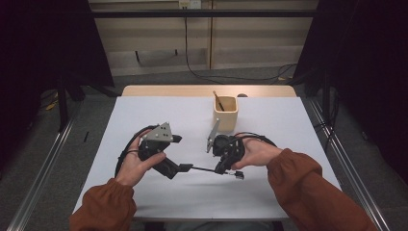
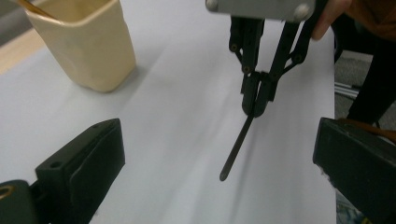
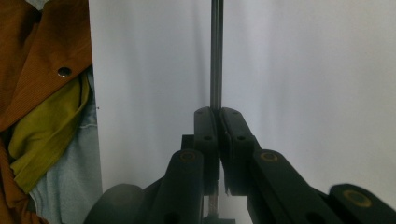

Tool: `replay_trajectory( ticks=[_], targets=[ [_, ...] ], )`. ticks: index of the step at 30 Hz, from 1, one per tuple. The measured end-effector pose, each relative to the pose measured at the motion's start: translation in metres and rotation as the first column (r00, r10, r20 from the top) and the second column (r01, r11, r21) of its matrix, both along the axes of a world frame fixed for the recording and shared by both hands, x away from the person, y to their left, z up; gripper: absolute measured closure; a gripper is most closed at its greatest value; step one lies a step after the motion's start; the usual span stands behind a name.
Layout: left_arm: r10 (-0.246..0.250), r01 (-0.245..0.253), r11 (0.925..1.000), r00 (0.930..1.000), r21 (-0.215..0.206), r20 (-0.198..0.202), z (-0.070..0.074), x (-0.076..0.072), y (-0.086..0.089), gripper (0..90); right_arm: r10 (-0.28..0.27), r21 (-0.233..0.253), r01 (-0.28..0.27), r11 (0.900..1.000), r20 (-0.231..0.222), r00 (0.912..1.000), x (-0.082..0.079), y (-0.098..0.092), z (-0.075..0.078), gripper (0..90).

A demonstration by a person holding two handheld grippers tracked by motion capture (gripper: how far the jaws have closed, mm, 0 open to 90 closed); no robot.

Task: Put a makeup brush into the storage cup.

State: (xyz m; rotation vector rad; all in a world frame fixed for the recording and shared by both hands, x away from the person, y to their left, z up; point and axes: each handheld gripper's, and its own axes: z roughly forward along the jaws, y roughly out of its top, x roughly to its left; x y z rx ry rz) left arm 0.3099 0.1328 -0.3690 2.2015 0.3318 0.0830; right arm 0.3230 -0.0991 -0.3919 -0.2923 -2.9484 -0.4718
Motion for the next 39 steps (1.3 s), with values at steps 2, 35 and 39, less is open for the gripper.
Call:
replay_trajectory(
  ticks=[2, 35, 39],
  targets=[
    [-0.012, 0.013, 0.9995, 0.9997, 0.029, -0.021, -0.003, 0.001, -0.002, 2.1, 0.008, -0.009, -0.008, 1.0, -0.007, 0.9999, 0.0, 0.0, 0.0, 86.0],
    [-0.137, 0.171, 0.9269, 0.9827, 0.334, -0.124, -0.031, 0.005, -0.035, 13.4, 0.053, -0.037, -0.054, 0.998, -0.024, 0.9983, -0.003, 0.01, -0.006, 86.0],
    [-0.136, 0.168, 0.9252, 0.9838, 0.34, -0.117, -0.029, 0.006, -0.035, 16.6, 0.049, -0.028, -0.049, 0.998, -0.028, 0.9984, -0.001, 0.01, -0.006, 86.0]
  ],
)
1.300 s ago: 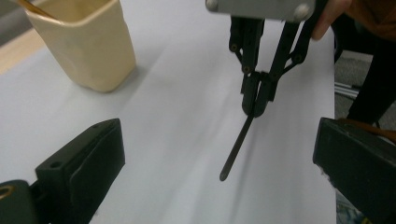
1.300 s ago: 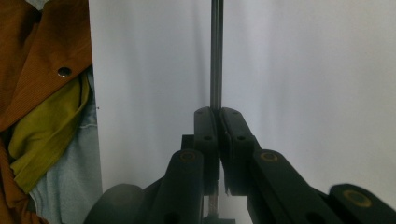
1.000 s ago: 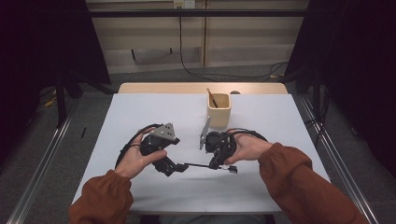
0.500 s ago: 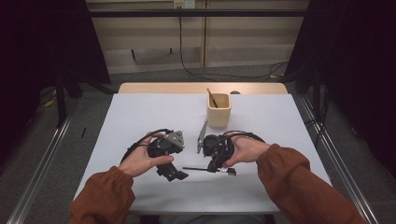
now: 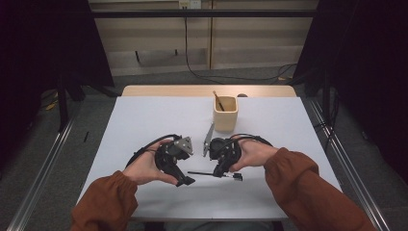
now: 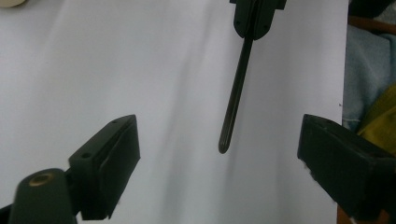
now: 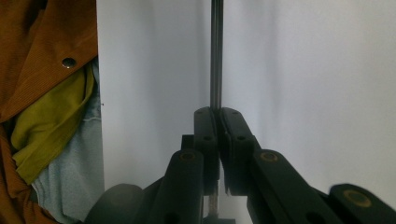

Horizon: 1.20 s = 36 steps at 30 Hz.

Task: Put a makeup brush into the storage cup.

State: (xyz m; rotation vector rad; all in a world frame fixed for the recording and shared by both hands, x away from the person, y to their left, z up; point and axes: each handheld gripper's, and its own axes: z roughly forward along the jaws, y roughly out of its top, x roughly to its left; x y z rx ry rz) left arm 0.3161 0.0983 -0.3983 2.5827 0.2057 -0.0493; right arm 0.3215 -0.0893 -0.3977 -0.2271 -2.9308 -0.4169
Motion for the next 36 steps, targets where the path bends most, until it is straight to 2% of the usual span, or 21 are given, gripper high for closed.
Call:
replay_trajectory(
  ticks=[2, 5, 8, 11, 13, 19, 23, 26, 33, 34, 36],
  targets=[
    [-0.005, 0.005, 0.9999, 1.0, 0.011, -0.005, 0.001, -0.001, 0.0, 22.3, 0.004, 0.003, -0.004, 1.0, 0.0, 1.0, 0.0, 0.0, 0.0, 86.0],
    [-0.003, 0.004, 0.9998, 0.9999, 0.02, -0.016, 0.001, -0.001, 0.0, 36.2, -0.002, -0.002, 0.002, 1.0, -0.002, 1.0, -0.001, 0.001, -0.001, 86.0],
    [-0.017, 0.017, 0.9995, 0.9993, 0.026, -0.035, 0.001, 0.0, -0.002, 46.0, 0.011, 0.018, -0.012, 1.0, 0.01, 0.9999, 0.0, 0.003, -0.001, 86.0],
    [-0.023, 0.025, 0.9989, 0.9985, 0.039, -0.05, 0.0, -0.001, -0.004, 53.0, 0.01, 0.008, -0.01, 1.0, -0.006, 0.9999, -0.002, 0.003, -0.001, 86.0],
    [-0.038, 0.041, 0.9982, 0.9976, 0.043, -0.058, 0.0, -0.001, -0.006, 57.3, 0.013, 0.01, -0.013, 1.0, -0.002, 0.9999, -0.002, 0.003, -0.001, 86.0],
    [-0.055, 0.058, 0.9973, 0.9958, 0.044, -0.074, -0.001, -0.001, -0.011, 65.5, 0.02, 0.034, -0.02, 0.999, 0.009, 0.9998, 0.0, 0.003, 0.0, 86.0],
    [-0.064, 0.067, 0.9967, 0.9964, 0.046, -0.056, -0.003, -0.001, -0.013, 69.5, 0.014, 0.036, -0.014, 0.999, 0.002, 0.9999, -0.001, 0.002, 0.001, 86.0],
    [-0.074, 0.077, 0.9959, 0.9954, 0.048, -0.061, -0.003, -0.001, -0.014, 73.2, 0.016, 0.038, -0.016, 0.999, 0.004, 0.9999, -0.001, 0.002, 0.001, 86.0],
    [-0.064, 0.068, 0.997, 0.9935, 0.037, -0.094, -0.004, 0.001, -0.013, 80.7, 0.017, 0.04, -0.017, 0.999, -0.003, 0.9998, -0.003, 0.003, 0.001, 86.0],
    [-0.066, 0.069, 0.9968, 0.9952, 0.041, -0.073, -0.005, 0.0, -0.013, 81.3, 0.025, 0.047, -0.026, 0.999, 0.006, 0.9997, -0.002, 0.003, 0.0, 86.0],
    [-0.069, 0.072, 0.9965, 0.9955, 0.043, -0.066, -0.004, 0.0, -0.013, 81.8, 0.019, 0.043, -0.019, 0.999, -0.003, 0.9998, -0.003, 0.002, 0.0, 86.0]
  ],
)
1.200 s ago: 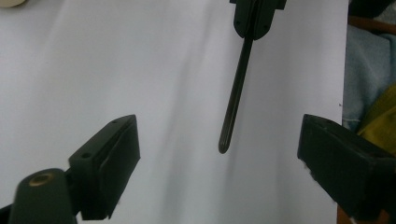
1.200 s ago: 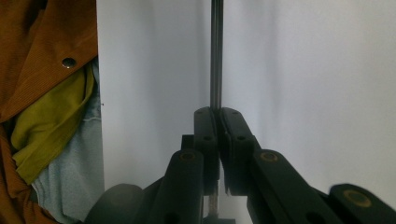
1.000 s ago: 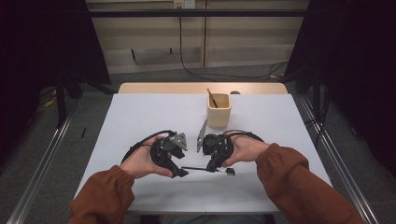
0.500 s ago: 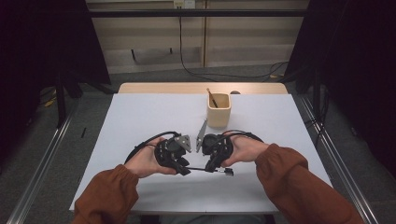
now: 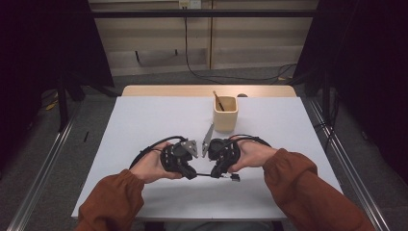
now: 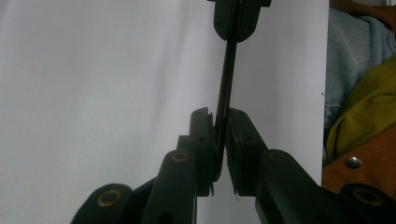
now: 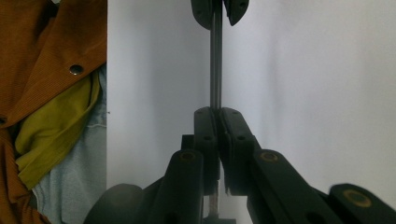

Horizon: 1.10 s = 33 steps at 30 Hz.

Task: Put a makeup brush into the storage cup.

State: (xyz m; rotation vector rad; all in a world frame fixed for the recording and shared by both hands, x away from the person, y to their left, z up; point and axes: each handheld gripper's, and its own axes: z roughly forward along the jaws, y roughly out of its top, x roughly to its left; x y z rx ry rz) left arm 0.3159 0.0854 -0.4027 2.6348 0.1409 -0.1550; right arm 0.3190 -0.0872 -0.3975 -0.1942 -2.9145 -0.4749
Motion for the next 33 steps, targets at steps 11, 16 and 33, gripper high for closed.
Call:
replay_trajectory(
  ticks=[11, 16, 33],
  targets=[
    [-0.023, 0.023, 0.9997, 0.9997, -0.002, -0.001, 0.0, -0.003, -0.001, 85.4, 0.004, 0.021, -0.004, 1.0, 0.02, 0.9998, 0.002, -0.005, -0.001, 84.3],
    [-0.023, 0.023, 0.9997, 0.9997, -0.002, -0.012, -0.001, -0.003, -0.001, 85.7, 0.004, 0.042, -0.005, 0.999, 0.013, 0.9999, 0.003, -0.007, -0.003, 82.2],
    [-0.022, 0.021, 0.9995, 0.9997, -0.021, -0.012, -0.001, -0.002, 0.0, 85.7, -0.055, 0.108, 0.052, 0.993, 0.017, 0.9984, 0.005, -0.011, -0.003, 32.4]
  ],
)
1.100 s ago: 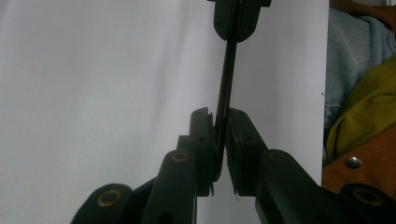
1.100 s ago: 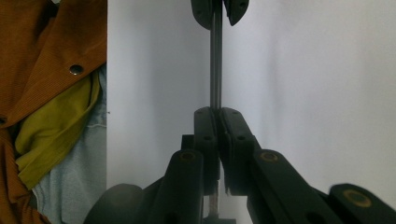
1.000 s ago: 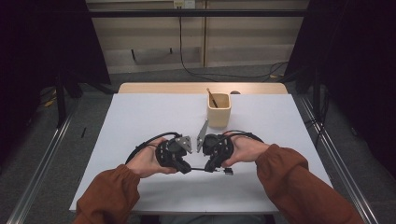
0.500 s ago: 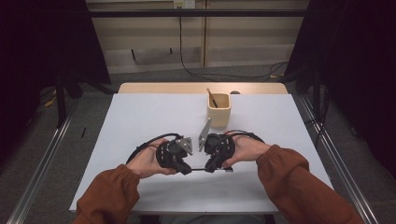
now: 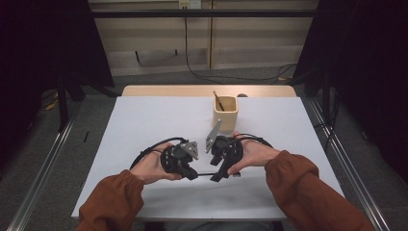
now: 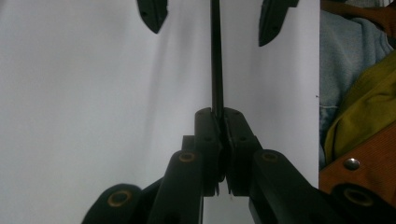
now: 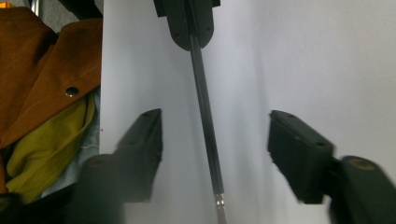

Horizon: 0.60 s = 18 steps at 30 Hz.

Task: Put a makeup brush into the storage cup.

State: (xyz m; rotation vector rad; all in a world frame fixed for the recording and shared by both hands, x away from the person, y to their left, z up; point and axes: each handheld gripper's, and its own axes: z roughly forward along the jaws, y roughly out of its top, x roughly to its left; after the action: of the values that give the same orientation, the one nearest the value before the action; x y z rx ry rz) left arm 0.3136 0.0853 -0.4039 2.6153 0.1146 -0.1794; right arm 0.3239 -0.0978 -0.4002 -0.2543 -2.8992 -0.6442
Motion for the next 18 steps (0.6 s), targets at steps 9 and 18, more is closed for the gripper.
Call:
replay_trajectory(
  ticks=[9, 18],
  targets=[
    [0.014, -0.014, 0.9999, 0.9999, -0.007, -0.008, 0.0007, 0.0017, 0.003, 85.7, -0.059, 0.023, 0.059, 0.998, 0.03, 0.9978, 0.0018, -0.0008, -0.0012, 9.7],
    [0.041, -0.041, 0.9989, 0.9991, -0.024, -0.008, 0.0023, 0.0037, 0.0074, 85.7, -0.116, 0.084, 0.113, 0.99, 0.042, 0.9923, 0.0033, -0.0073, -0.0009, 4.1]
  ],
)
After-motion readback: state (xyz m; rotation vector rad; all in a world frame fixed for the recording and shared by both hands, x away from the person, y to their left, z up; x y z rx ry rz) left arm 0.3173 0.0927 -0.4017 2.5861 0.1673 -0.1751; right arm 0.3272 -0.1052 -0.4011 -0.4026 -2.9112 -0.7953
